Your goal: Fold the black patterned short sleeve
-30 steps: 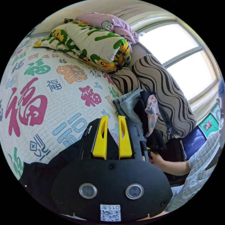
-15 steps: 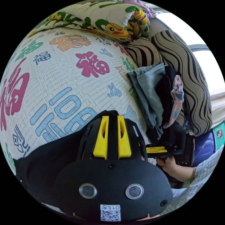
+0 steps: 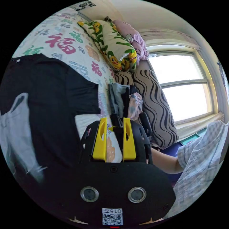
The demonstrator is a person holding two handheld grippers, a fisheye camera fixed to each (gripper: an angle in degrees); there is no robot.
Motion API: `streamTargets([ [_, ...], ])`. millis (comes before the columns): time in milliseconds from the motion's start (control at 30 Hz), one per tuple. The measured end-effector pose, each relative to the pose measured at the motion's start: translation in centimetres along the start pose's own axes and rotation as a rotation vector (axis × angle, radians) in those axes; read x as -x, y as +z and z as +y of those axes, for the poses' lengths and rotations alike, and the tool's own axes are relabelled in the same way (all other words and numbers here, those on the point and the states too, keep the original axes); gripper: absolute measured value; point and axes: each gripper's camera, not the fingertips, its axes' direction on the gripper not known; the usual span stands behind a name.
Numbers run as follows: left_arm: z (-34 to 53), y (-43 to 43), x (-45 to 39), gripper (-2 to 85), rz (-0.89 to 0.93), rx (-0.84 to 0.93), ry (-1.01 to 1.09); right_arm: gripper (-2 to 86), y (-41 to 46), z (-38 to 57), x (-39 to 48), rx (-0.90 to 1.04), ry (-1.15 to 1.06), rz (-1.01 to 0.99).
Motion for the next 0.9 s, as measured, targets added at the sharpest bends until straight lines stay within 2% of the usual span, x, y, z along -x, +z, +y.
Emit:
streamTargets([
  [200, 5.6, -22.6, 11.5, 10.3, -0.43, -0.276, -0.288, 1.7, 8.6, -4.2, 13.5, 0.031, -0.252, -0.121],
  [300, 7.0, -30.5, 15.8, 11.0, -0.516, -0.385, -0.356, 3.9, 13.4, -7.1, 21.4, 0.034, -0.386, -0.189],
  [467, 7.1, -35.9, 21.9, 12.6, -0.382, -0.444, -0.437, 7.1, 21.1, -11.6, 33.4, 0.081, -0.567, -0.169],
  [600, 7.4, -37.5, 26.5, 12.1, -0.213, -0.49, -0.537, 9.2, 28.5, -15.6, 41.1, 0.14, -0.665, -0.022],
  [767, 9.3, -40.1, 27.4, 5.3, -0.269, -0.523, -0.553, 9.8, 37.0, -19.2, 46.3, 0.233, -0.669, 0.154],
  [900, 12.7, -43.6, 27.3, 1.2, -0.3, -0.564, -0.506, 7.3, 44.2, -20.8, 48.5, 0.399, -0.698, 0.261],
])
